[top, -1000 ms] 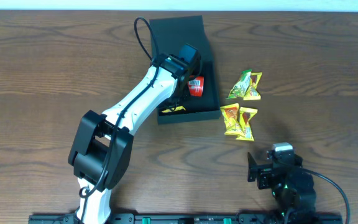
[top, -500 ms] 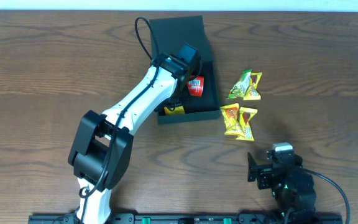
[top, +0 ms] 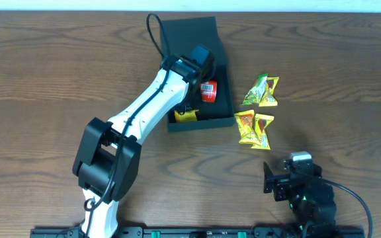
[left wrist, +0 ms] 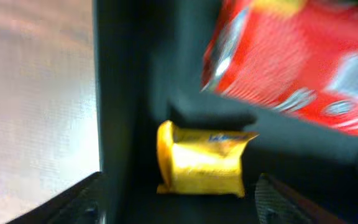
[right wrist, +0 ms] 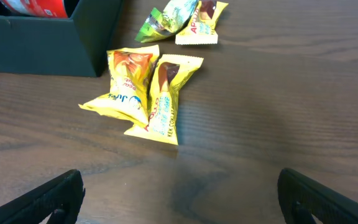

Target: Pack container

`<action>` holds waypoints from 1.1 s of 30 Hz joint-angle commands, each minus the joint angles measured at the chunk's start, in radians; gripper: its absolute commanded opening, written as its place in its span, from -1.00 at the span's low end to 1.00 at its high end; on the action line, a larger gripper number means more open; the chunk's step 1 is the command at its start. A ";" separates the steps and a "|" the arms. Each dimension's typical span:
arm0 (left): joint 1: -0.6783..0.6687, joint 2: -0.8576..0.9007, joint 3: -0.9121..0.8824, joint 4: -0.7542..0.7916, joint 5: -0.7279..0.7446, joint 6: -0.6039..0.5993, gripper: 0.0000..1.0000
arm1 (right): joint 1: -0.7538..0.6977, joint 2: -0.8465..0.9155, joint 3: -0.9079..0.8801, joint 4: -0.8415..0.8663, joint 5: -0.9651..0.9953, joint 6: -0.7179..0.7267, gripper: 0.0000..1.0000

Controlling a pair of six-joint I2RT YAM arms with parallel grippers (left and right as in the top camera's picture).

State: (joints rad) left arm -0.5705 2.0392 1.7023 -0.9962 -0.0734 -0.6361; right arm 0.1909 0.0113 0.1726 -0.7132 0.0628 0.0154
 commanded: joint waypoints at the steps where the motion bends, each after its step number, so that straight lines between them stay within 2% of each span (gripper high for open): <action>1: -0.001 0.001 0.046 0.053 -0.013 0.089 0.86 | -0.008 -0.005 -0.012 -0.001 0.004 0.011 0.98; 2: -0.002 0.001 0.046 0.076 0.016 0.143 0.96 | -0.008 -0.005 -0.012 -0.001 0.004 0.011 0.99; 5: -0.007 0.001 0.046 0.119 0.074 0.294 0.91 | -0.008 -0.005 -0.012 -0.001 0.004 0.011 0.98; 10: -0.005 0.001 0.043 0.147 0.070 0.423 0.91 | -0.008 -0.005 -0.012 -0.001 0.004 0.011 0.98; 33: 0.002 0.083 0.040 0.226 0.089 0.411 0.91 | -0.008 -0.005 -0.012 -0.001 0.003 0.011 0.98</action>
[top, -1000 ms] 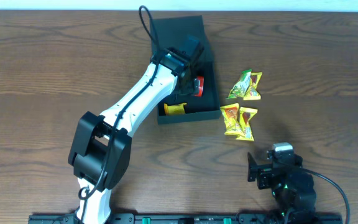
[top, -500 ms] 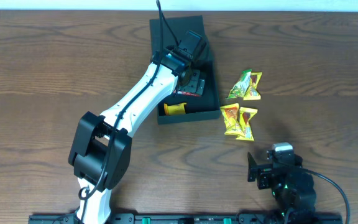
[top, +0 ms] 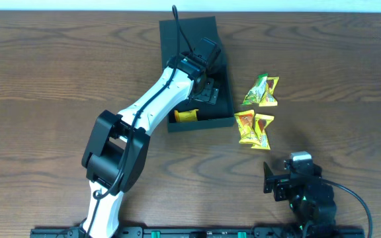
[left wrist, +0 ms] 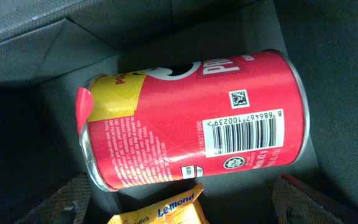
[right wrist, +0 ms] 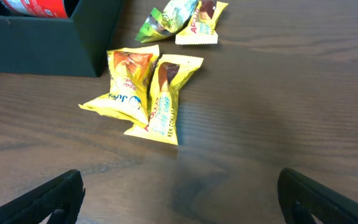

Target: Pack container

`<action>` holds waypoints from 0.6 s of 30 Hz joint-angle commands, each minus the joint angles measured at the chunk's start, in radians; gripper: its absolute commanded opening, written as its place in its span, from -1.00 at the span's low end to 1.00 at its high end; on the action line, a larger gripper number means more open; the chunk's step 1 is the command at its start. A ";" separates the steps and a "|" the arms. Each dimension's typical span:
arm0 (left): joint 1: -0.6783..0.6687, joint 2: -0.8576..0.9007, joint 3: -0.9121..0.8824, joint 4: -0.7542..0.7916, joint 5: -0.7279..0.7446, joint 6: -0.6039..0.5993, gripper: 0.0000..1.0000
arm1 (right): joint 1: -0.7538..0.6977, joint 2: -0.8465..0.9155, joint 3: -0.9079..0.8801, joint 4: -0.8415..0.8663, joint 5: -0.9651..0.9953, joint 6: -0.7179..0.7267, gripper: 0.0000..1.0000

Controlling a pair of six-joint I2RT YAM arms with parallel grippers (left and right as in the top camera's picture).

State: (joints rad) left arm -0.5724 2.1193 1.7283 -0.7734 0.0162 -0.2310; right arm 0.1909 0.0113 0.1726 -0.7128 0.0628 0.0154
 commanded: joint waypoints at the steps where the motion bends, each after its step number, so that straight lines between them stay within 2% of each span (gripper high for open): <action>1: 0.005 0.003 0.014 0.005 0.000 0.006 0.91 | -0.008 -0.005 -0.012 -0.002 0.004 0.011 0.99; 3: 0.010 0.003 0.014 0.013 0.000 0.006 0.91 | -0.008 -0.005 -0.012 -0.002 0.003 0.011 0.96; 5: 0.019 0.003 0.015 0.019 0.000 -0.007 1.00 | -0.008 -0.005 -0.012 -0.002 0.004 0.011 0.99; 6: 0.026 0.000 0.018 0.018 0.004 -0.021 0.79 | -0.008 -0.005 -0.012 -0.002 0.003 0.011 0.99; 8: 0.037 -0.010 0.024 0.016 0.023 -0.036 0.60 | -0.008 -0.005 -0.012 -0.002 0.004 0.011 0.98; 12: 0.052 -0.061 0.033 0.014 0.043 -0.039 0.53 | -0.008 -0.005 -0.012 -0.002 0.004 0.011 0.99; 15: 0.066 -0.100 0.033 0.005 0.010 -0.039 0.26 | -0.008 -0.005 -0.012 -0.002 0.004 0.011 0.98; 18: 0.093 -0.096 0.032 -0.016 -0.020 -0.059 0.17 | -0.008 -0.005 -0.012 -0.002 0.003 0.011 0.99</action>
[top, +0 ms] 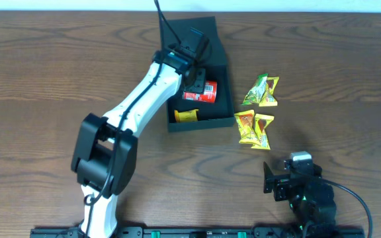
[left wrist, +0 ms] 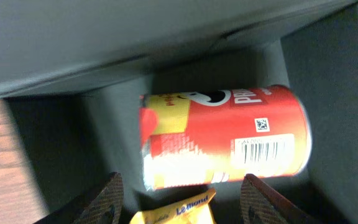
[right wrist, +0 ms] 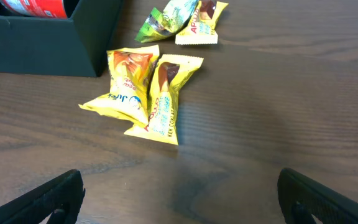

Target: Pack container

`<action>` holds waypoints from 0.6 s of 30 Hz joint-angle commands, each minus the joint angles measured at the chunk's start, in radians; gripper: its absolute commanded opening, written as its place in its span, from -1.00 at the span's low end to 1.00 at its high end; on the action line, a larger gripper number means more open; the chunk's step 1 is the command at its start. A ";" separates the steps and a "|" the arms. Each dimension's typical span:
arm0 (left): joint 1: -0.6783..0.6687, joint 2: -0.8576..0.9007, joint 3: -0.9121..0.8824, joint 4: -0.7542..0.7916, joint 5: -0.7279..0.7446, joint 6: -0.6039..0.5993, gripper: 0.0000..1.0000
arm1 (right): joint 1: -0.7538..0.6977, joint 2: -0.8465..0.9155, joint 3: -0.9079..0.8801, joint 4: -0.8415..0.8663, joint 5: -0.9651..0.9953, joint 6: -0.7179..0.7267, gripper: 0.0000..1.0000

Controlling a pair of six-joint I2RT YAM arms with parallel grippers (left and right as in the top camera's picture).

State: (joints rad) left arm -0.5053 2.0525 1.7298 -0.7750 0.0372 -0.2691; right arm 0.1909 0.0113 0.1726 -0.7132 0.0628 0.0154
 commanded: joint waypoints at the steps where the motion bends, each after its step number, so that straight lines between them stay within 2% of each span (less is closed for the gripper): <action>1: 0.037 -0.026 0.031 -0.024 -0.046 -0.048 0.04 | -0.008 -0.005 -0.012 -0.001 0.003 0.011 0.99; 4: 0.076 -0.012 0.013 -0.029 -0.044 -0.078 -0.60 | -0.008 -0.005 -0.012 -0.001 0.004 0.011 0.98; 5: 0.085 -0.010 0.006 -0.028 -0.044 -0.078 -0.68 | -0.008 -0.005 -0.012 -0.001 0.004 0.011 0.98; 9: 0.098 -0.002 0.004 -0.025 -0.043 -0.074 -0.87 | -0.008 -0.005 -0.012 -0.001 0.003 0.011 0.99; 14: 0.093 0.040 0.004 -0.026 0.025 -0.041 -0.88 | -0.008 -0.005 -0.012 -0.001 0.003 0.011 0.98; 18: 0.088 0.070 0.004 -0.035 0.024 -0.046 -0.88 | -0.008 -0.005 -0.012 -0.001 0.004 0.011 0.98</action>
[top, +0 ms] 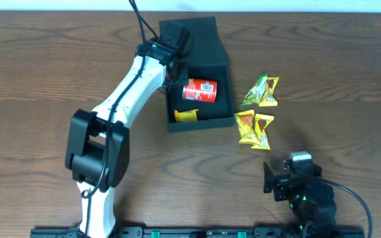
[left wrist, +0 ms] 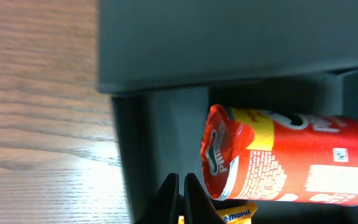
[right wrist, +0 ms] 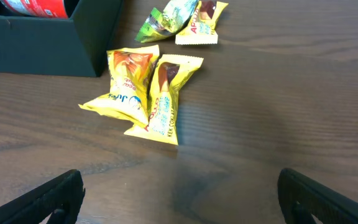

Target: Pack container

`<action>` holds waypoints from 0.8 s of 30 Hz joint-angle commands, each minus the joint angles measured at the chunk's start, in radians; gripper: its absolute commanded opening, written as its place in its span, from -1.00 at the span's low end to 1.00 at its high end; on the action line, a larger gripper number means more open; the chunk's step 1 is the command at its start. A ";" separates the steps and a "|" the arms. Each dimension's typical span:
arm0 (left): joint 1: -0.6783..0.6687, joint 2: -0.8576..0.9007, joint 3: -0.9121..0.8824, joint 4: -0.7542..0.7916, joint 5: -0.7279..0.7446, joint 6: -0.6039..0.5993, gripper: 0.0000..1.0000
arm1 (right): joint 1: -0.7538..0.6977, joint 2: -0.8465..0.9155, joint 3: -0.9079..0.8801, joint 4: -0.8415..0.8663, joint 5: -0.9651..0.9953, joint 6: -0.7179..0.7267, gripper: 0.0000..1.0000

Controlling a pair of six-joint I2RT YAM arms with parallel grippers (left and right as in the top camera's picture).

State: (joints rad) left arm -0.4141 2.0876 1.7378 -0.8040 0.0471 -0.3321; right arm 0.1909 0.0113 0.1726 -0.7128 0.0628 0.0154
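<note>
The black container [top: 225, 99] stands open at the table's middle back, its lid [top: 197, 39] folded away behind it. A red can [top: 200, 91] lies on its side inside, with a yellow packet [top: 186, 116] in front of it. My left gripper [left wrist: 180, 200] is shut on nothing, above the container's left wall beside the can's [left wrist: 278, 168] lid end. Four snack packets lie on the wood to the right: a green and yellow pair [top: 262, 90] and a yellow pair [top: 254, 127]. My right gripper [right wrist: 179, 205] is open, low over bare wood in front of the yellow pair [right wrist: 142, 93].
The container's near right corner [right wrist: 42, 43] shows at the upper left of the right wrist view. The left arm [top: 124, 99] slants across the table from the front left to the container. Bare wood lies left of the container and around the right gripper.
My left gripper was open above the can and is now shut on nothing, over the container's left wall. The can, the packets and the right arm have not moved.
First the can showed blurred and close before my left gripper, over the container. Then it lay on its side inside, under open fingers. The gripper stood higher and further back after that, and is now shut at the left wall. The right arm stayed still.
</note>
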 commanded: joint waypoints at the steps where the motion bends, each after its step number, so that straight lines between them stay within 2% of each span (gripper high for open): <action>1: -0.003 0.040 -0.004 -0.007 0.000 0.008 -0.88 | -0.008 -0.005 -0.012 -0.002 0.004 0.011 0.98; 8: -0.005 0.076 -0.004 0.001 -0.046 0.003 -0.88 | -0.008 -0.005 -0.012 -0.002 0.004 0.011 0.99; 13: -0.012 0.108 -0.004 0.015 0.081 0.023 -0.88 | -0.008 -0.005 -0.012 -0.002 0.004 0.011 0.99; 18: -0.040 0.108 -0.003 0.030 0.117 0.075 -0.88 | -0.008 -0.005 -0.012 -0.002 0.003 0.011 0.98; 24: -0.091 0.108 -0.003 0.015 0.134 0.082 -0.88 | -0.008 -0.005 -0.012 -0.002 0.004 0.011 0.98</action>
State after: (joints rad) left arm -0.4877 2.1880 1.7378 -0.7834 0.1604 -0.2749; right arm 0.1909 0.0113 0.1726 -0.7132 0.0628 0.0154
